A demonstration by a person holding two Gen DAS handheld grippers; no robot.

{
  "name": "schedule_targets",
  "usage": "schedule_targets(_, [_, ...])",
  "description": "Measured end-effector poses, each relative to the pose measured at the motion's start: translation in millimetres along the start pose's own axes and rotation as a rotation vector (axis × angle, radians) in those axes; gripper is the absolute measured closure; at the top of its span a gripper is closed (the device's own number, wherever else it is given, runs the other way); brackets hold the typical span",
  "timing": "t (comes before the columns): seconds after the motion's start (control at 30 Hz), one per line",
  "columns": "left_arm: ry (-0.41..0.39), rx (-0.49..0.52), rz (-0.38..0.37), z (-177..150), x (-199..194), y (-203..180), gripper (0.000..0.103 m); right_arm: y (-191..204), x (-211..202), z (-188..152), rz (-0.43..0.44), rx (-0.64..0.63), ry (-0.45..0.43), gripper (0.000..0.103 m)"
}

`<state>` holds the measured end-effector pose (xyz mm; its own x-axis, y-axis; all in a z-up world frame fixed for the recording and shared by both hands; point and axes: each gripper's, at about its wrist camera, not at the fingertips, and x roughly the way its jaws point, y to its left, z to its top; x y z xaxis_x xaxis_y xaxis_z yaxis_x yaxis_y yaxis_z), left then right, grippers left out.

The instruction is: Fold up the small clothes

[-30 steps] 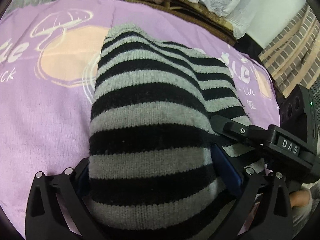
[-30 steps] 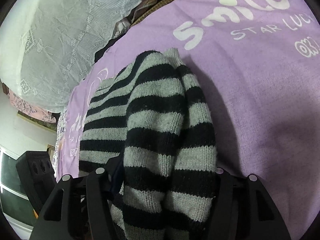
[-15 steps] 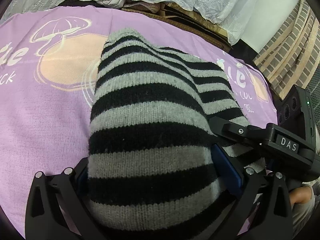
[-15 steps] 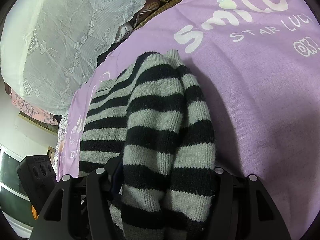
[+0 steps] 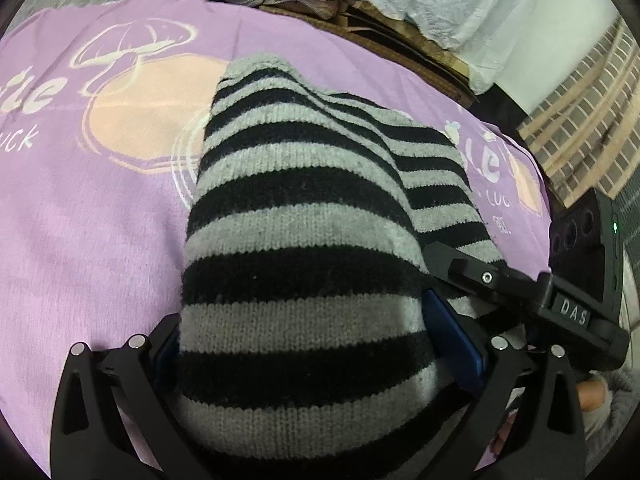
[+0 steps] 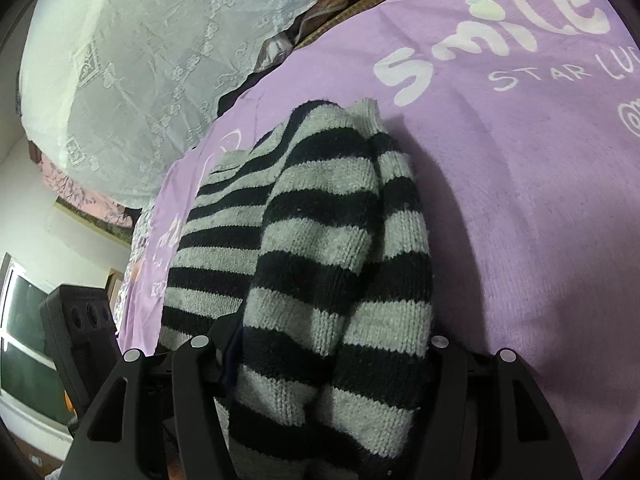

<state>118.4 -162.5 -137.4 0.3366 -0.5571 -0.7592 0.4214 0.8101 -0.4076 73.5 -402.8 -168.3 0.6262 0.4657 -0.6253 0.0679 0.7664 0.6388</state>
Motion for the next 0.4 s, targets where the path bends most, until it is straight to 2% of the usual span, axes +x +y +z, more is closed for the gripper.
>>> schedule_targets(0.17, [0.014,-0.041,0.010,-0.4,-2.5,1.5,0.005,1.0,0.1,0.6,0.007,0.009,0.011,0.042])
schedule_targets(0.4, [0.048,-0.067,0.052,2.0,-10.6,-4.7,0.020,14.1,0.8,4.6,-0.066,0.033,0.037,0.047])
